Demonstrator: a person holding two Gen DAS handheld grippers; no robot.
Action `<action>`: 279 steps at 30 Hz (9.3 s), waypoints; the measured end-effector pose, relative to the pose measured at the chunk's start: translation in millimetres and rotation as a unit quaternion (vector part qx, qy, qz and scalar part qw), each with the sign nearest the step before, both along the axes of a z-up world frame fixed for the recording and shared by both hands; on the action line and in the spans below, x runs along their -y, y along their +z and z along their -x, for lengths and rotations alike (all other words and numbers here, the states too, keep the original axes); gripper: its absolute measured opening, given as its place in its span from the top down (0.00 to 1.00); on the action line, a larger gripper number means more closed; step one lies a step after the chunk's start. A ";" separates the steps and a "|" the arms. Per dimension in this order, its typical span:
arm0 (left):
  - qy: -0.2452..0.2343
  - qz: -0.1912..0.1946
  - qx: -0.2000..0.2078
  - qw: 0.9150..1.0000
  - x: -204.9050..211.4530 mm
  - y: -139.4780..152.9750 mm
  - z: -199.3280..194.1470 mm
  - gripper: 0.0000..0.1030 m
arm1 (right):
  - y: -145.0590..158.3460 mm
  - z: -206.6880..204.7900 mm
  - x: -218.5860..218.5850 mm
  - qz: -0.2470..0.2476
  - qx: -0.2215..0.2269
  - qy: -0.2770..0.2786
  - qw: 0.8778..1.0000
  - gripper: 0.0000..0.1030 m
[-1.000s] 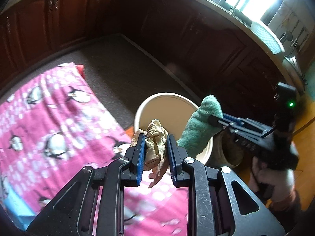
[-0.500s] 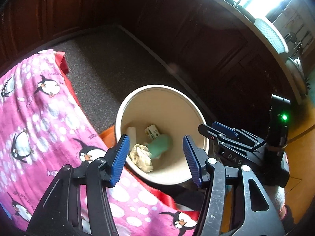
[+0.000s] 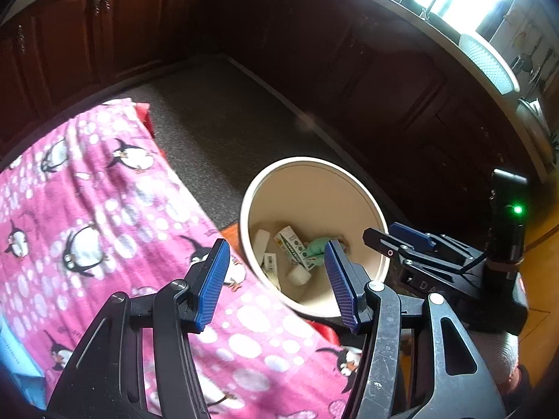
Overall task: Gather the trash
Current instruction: 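Open both tools to drop the cloth and towel into the bin, then move both open tools back over the trash on the blanket, then grasp the white-green wrapper with left tool while right tool grasps white tissues, then carry the wrapper and tissues over the cream bin, then open both tools to drop the wrapper and tissues into the bin, then move both open tools back over the remaining trash on the blanket, then grasp the white-green tissue pack with left tool while right tool grasps blue snack bag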
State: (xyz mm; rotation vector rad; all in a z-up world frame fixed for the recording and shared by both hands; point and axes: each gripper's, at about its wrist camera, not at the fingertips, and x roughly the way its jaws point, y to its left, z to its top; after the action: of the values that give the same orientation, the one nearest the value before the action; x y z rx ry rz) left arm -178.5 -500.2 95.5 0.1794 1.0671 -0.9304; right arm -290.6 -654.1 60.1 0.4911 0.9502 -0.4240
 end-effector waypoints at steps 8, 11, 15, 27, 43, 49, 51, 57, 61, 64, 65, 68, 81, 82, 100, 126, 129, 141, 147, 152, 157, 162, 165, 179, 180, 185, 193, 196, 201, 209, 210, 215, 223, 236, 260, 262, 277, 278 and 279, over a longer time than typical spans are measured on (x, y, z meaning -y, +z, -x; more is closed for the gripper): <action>0.027 -0.003 0.027 0.999 -46.5 18.8 2.1 0.47 | 23.1 -16.6 -36.0 0.002 0.023 0.035 0.999 0.46; 0.045 -0.003 0.037 0.998 -70.2 26.6 1.8 0.47 | 32.5 -25.6 -55.4 0.000 0.034 0.057 0.998 0.44; 0.074 -0.007 0.037 0.997 -107.1 31.2 -0.7 0.47 | 40.7 -40.5 -83.5 -0.001 0.043 0.089 0.995 0.40; 0.187 -0.036 0.036 0.981 -261.1 38.8 -18.5 0.46 | 48.8 -98.2 -189.0 -0.030 0.057 0.207 0.976 0.40; 0.363 -0.082 -0.010 0.928 -474.9 -0.2 -21.1 0.46 | 54.7 -132.8 -339.8 -0.111 0.051 0.377 0.918 0.40; 0.369 -0.081 -0.030 0.926 -487.8 -25.8 -31.2 0.46 | 43.1 -131.2 -425.5 -0.126 0.023 0.472 0.872 0.38; 0.366 -0.083 -0.037 0.926 -486.4 -33.9 -35.5 0.46 | 37.7 -130.0 -445.6 -0.124 0.019 0.491 0.862 0.36; 0.357 -0.073 -0.061 0.929 -487.9 -51.6 -43.3 0.76 | 17.0 -128.7 -498.0 -0.082 -0.001 0.540 0.837 0.32; 0.357 -0.061 -0.060 0.930 -495.5 -47.9 -42.0 0.78 | -9.4 -130.6 -519.2 -0.048 -0.027 0.558 0.828 0.43; 0.361 -0.057 -0.051 0.929 -502.9 -40.1 -38.4 0.79 | -15.0 -131.8 -517.0 -0.062 -0.029 0.556 0.828 0.81; 0.363 -0.054 -0.048 0.929 -505.3 -35.9 -36.9 0.79 | -10.0 -130.4 -511.8 -0.070 -0.017 0.554 0.830 0.89; 0.363 -0.047 -0.034 0.930 -508.4 -21.7 -32.4 0.79 | 9.8 -130.7 -496.1 -0.084 0.009 0.549 0.832 0.95; 0.363 -0.049 -0.008 0.930 -504.6 -1.7 -24.0 0.79 | 1.4 -123.7 -525.0 -0.052 -0.002 0.578 0.814 0.49; 0.366 -0.049 -0.008 0.929 -506.9 -1.5 -24.2 0.79 | -6.3 -124.6 -530.9 -0.042 -0.010 0.581 0.813 0.49; 0.305 -0.017 0.021 0.952 -443.6 36.4 -21.9 0.79 | 68.4 -116.9 -410.6 -0.072 0.105 0.482 0.867 0.87; 0.133 -0.019 0.068 0.989 -239.4 68.2 -16.0 0.79 | 97.6 -70.3 -228.0 -0.030 0.140 0.296 0.944 0.87; 0.114 -0.020 0.070 0.991 -216.2 67.9 -14.2 0.79 | 96.9 -63.5 -210.9 -0.022 0.139 0.276 0.951 0.87; 0.048 -0.014 0.054 0.997 -124.8 58.3 -4.7 0.79 | 92.7 -32.8 -133.7 -0.009 0.129 0.192 0.973 0.87; 0.020 -0.007 0.034 0.999 -84.1 49.0 -0.6 0.79 | 84.9 -19.0 -93.3 -0.005 0.113 0.147 0.983 0.87; 0.006 -0.007 0.025 1.000 -55.6 38.1 2.7 0.79 | 77.4 -12.2 -73.5 0.002 0.100 0.125 0.987 0.87; -0.003 -0.006 0.008 1.000 -32.2 25.7 1.7 0.79 | 64.8 -8.1 -57.1 0.002 0.084 0.100 0.991 0.87; -0.011 -0.005 -0.010 1.000 -12.2 14.2 -0.3 0.79 | 56.0 -3.6 -37.5 0.003 0.073 0.078 0.994 0.87; -0.019 -0.002 -0.019 1.000 1.7 7.6 -1.2 0.79 | 51.6 -2.5 -26.3 0.009 0.062 0.061 0.996 0.87; -0.036 -0.017 -0.044 0.998 61.5 -27.0 2.7 0.68 | 12.7 11.3 18.3 -0.022 0.022 -0.001 1.000 0.87; -0.036 -0.017 -0.048 0.998 63.0 -29.5 2.7 0.61 | 9.0 11.4 20.6 -0.022 0.016 -0.006 1.000 0.87; -0.044 -0.006 -0.057 0.997 59.8 -32.6 3.5 0.43 | 0.6 16.5 28.6 -0.026 0.012 -0.026 0.999 0.66; -0.033 -0.004 -0.050 0.998 36.1 -24.8 3.5 0.42 | 0.9 21.1 21.8 -0.034 0.015 -0.025 0.999 0.66; -0.023 -0.007 -0.034 0.999 21.4 -16.0 7.3 0.42 | 4.0 17.1 14.3 -0.033 0.020 -0.016 0.999 0.66; -0.002 -0.007 -0.022 1.000 -8.4 -5.1 4.2 0.42 | 12.3 10.2 -1.8 -0.027 0.031 -0.004 0.999 0.64; 0.031 -0.009 0.010 0.999 -47.8 10.8 2.3 0.42 | 28.4 -8.5 -38.3 -0.013 0.039 0.038 0.998 0.60; 0.037 -0.008 0.013 0.999 -54.0 12.8 1.9 0.42 | 31.6 -11.5 -44.3 -0.014 0.043 0.044 0.998 0.60; 0.072 -0.017 0.044 0.996 -83.2 21.6 1.8 0.42 | 39.8 -22.9 -67.1 -0.010 0.052 0.069 0.996 0.58; 0.121 -0.024 0.056 0.991 -135.9 32.4 -1.4 0.42 | 45.8 -45.3 -114.5 -0.020 0.063 0.122 0.990 0.58; 0.221 -0.040 0.051 0.973 -263.2 38.5 -20.4 0.42 | 48.3 -91.1 -207.3 -0.040 0.065 0.224 0.972 0.56; 0.302 -0.053 -0.080 0.948 -436.3 -41.3 -15.9 0.42 | -24.0 -165.3 -344.9 -0.153 -0.015 0.314 0.937 0.41; 0.298 -0.049 -0.091 0.949 -434.2 -46.3 -15.6 0.42 | -25.4 -173.5 -344.5 -0.152 -0.015 0.305 0.940 0.41; 0.254 -0.082 -0.082 0.960 -398.0 -61.0 -19.3 0.50 | -36.5 -187.8 -343.9 -0.160 -0.029 0.291 0.943 0.62; 0.252 -0.087 -0.078 0.961 -398.7 -60.1 -15.5 0.54 | -35.1 -185.8 -343.3 -0.159 -0.026 0.295 0.942 0.64; 0.251 -0.089 -0.074 0.961 -398.5 -59.6 -13.5 0.56 | -31.8 -182.8 -343.5 -0.151 -0.021 0.299 0.942 0.65</action>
State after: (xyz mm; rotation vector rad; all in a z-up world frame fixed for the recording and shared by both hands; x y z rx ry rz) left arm -164.9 -101.8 35.9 -0.0180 1.2596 -0.3927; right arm -107.8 -310.6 28.3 0.4438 1.1573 0.2674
